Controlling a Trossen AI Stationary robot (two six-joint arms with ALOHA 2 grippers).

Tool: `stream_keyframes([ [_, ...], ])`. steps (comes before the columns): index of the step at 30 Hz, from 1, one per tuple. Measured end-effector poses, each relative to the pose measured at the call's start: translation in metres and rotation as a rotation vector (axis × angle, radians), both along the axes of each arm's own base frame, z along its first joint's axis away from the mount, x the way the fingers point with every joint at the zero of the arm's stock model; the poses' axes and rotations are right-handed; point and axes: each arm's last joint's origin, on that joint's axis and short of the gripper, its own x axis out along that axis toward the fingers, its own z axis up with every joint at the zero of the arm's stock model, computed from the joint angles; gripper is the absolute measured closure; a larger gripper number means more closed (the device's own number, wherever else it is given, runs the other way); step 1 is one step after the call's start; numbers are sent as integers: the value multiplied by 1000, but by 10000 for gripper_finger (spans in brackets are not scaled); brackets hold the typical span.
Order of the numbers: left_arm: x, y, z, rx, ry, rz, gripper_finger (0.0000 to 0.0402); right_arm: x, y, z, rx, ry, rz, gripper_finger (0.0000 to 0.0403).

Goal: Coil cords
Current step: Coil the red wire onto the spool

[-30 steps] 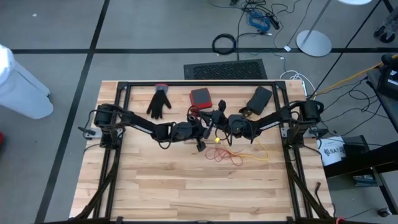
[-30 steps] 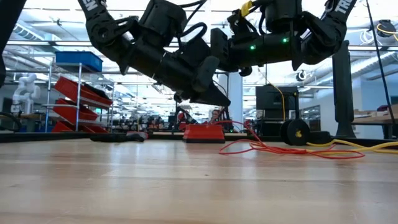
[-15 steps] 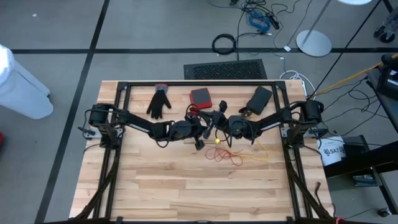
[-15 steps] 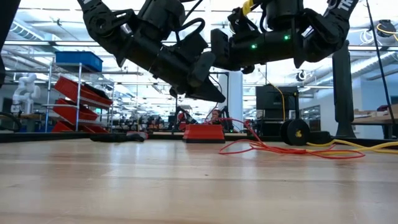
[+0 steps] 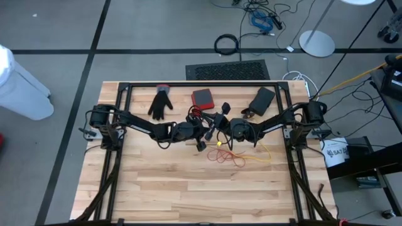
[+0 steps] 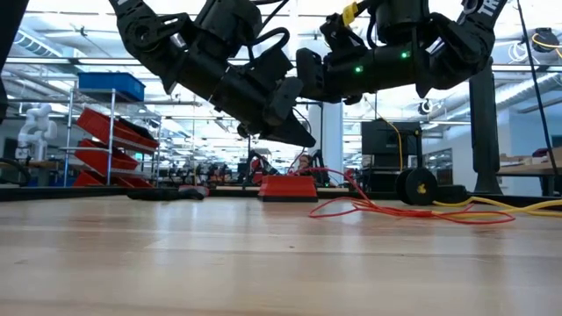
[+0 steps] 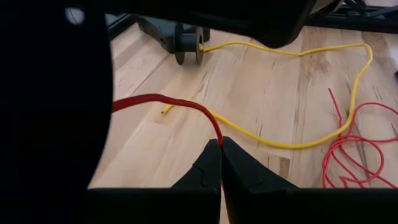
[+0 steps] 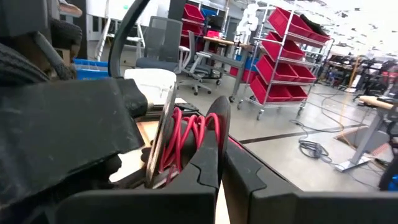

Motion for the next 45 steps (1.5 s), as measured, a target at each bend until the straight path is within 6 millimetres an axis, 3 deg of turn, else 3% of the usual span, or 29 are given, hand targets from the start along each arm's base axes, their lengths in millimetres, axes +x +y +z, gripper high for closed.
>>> stream_keyframes([
  [27, 0, 1, 1, 17, -4, 33, 401, -2, -8, -5, -65, 105, -110, 402],
  [45, 0, 6, 1, 26, -4, 56, 401, -2, -6, 3, -59, -1, -62, 403],
])
